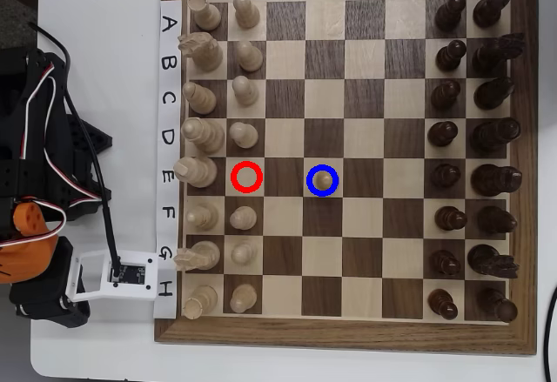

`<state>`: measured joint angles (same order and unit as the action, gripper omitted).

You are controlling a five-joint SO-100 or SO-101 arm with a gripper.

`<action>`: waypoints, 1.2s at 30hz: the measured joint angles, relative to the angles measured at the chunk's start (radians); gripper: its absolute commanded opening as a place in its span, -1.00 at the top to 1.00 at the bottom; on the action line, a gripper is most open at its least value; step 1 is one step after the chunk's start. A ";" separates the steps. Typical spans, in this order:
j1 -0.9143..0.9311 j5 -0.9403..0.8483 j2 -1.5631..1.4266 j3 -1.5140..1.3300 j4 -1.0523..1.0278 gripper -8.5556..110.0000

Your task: Move the piece to destination

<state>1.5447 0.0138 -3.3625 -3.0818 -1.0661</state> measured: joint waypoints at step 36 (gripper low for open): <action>0.064 0.008 0.000 0.000 0.000 0.85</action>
<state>1.6091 0.0215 -3.3625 -3.0818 -1.0661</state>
